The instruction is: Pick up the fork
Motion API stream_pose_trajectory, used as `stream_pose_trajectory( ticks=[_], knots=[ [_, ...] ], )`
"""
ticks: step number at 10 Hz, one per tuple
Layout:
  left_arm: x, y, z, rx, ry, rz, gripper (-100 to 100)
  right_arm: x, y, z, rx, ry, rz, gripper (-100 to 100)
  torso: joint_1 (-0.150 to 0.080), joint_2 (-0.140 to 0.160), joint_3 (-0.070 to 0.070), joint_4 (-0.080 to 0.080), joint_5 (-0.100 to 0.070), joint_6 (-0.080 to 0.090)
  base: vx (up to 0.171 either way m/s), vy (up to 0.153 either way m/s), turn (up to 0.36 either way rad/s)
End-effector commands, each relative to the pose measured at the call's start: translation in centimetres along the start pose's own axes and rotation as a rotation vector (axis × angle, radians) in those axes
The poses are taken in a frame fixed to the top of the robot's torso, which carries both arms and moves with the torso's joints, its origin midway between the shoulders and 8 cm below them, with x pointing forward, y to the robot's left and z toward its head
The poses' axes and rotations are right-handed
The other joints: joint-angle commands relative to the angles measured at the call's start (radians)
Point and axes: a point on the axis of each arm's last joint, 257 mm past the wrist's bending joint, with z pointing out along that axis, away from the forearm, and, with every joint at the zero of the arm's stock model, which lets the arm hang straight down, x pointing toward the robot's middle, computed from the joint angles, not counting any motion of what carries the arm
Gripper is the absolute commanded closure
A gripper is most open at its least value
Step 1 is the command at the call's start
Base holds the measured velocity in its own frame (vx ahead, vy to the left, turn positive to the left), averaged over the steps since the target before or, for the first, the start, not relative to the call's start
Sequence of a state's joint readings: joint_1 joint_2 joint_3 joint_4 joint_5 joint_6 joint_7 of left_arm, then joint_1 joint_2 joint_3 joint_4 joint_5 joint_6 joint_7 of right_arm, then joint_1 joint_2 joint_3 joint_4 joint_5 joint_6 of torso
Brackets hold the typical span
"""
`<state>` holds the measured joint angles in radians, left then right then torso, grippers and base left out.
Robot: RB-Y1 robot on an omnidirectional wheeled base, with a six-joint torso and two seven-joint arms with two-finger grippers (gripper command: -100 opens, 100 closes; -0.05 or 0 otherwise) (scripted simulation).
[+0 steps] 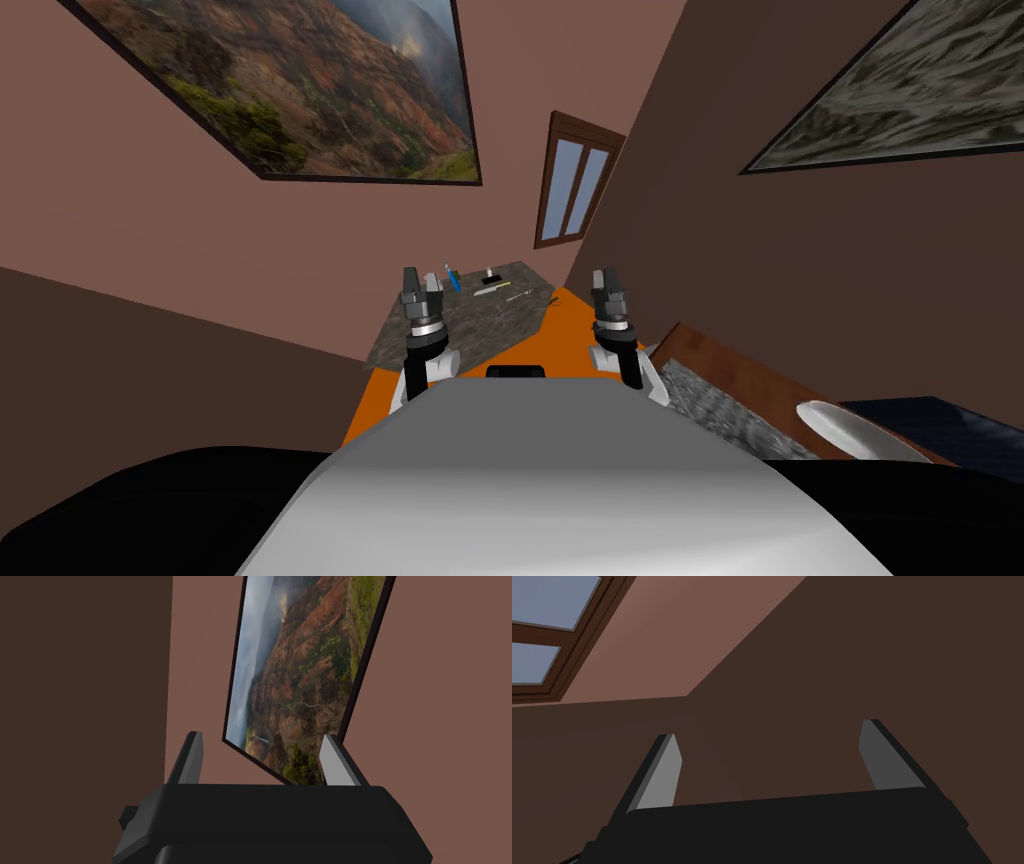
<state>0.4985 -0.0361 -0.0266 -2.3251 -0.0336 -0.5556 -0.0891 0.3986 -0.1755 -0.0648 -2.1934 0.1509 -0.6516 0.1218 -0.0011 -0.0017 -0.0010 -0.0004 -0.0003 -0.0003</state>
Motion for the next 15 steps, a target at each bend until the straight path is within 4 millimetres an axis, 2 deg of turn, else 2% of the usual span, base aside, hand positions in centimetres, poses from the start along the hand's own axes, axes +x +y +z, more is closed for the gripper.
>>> stream_pose_trajectory(
  ticks=[1, 6, 9, 15],
  knots=[
    [0.0, 0.0, 0.0, 0.000, 0.000, 0.000, 0, 1.3, 0.7, 0.6, -0.065, 0.061, -0.053, -100, 0.000, 0.000, 0.000, 0.000, 0.000, 0.000, 0.021, -0.026, 0.247],
    [0.0, 0.0, 0.0, 0.000, 0.000, 0.000, 0, 4.1, 1.5, 0.9, -0.164, 0.185, -0.163, -100, 0.000, 0.000, 0.000, 0.000, 0.000, 0.000, 0.017, -0.018, 0.131],
    [0.0, 0.0, 0.0, 0.000, 0.000, 0.000, 0, 6.6, 2.0, 0.9, -0.264, 0.295, -0.239, -100, 0.000, 0.000, 0.000, 0.000, 0.000, 0.001, 0.017, -0.014, 0.169],
    [0.0, 0.0, 0.0, 0.000, 0.000, 0.000, 0, 11.2, 1.6, -0.4, -0.419, 0.507, -0.368, -100, 0.001, 0.000, 0.000, 0.000, 0.000, 0.001, 0.020, -0.012, 0.172]
  ],
)
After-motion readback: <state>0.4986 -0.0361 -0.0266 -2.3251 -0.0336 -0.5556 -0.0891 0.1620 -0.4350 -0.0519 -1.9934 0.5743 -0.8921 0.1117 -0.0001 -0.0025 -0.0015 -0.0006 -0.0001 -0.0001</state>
